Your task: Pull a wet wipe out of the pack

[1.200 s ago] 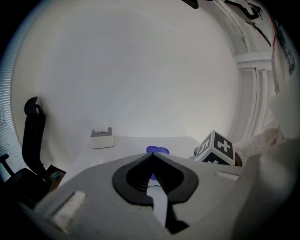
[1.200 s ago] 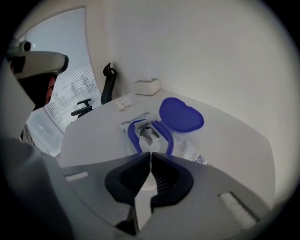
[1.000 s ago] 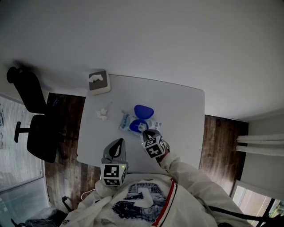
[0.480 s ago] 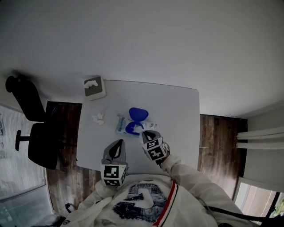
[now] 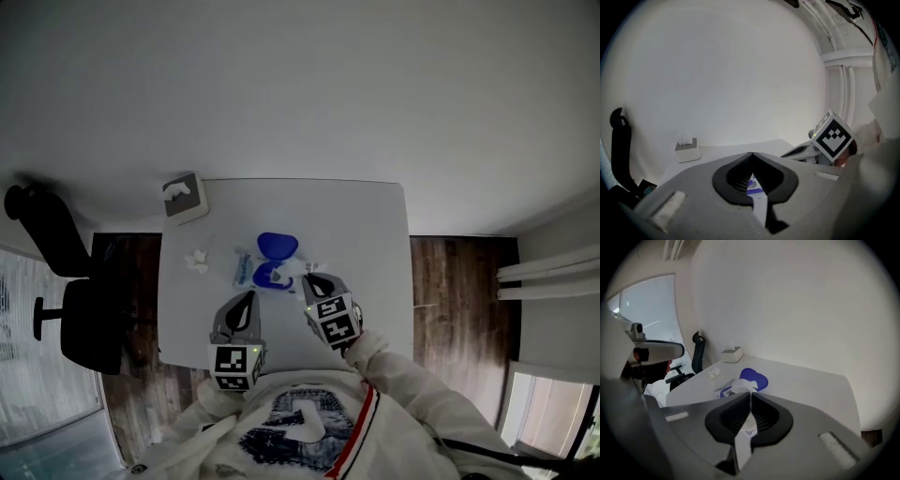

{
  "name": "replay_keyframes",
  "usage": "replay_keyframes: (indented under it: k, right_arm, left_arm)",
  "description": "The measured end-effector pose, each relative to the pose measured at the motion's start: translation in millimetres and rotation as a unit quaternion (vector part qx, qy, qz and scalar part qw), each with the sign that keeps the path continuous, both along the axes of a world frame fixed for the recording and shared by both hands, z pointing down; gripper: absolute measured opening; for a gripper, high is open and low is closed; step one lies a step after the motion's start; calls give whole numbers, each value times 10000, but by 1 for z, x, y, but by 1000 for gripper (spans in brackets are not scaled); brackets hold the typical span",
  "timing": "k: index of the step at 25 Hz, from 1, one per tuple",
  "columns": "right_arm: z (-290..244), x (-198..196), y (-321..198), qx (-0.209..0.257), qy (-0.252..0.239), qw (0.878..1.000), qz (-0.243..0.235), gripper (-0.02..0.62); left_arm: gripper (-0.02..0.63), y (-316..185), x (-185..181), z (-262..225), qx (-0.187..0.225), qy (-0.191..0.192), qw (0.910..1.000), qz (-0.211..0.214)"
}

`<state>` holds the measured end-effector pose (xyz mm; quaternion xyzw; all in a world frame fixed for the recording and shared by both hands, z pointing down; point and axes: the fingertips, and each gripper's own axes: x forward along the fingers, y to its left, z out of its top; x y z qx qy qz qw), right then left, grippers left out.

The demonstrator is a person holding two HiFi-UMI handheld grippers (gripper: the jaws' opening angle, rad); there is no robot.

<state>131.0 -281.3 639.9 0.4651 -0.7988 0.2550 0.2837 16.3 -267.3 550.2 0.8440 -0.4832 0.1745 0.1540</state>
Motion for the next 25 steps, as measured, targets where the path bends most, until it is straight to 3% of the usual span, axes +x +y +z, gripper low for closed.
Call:
replay_keyframes:
  k: [13,25]
  right_arm:
    - [-89,76,-16,1087,-240,9864,1208,12]
    - [-185,118,-27,2156,-257,9608,1723,12]
  left_arm:
    - [5,-32,21,-35,403,-38,9985,373]
    - [5,-72,24,-117,1185,166,9915,504]
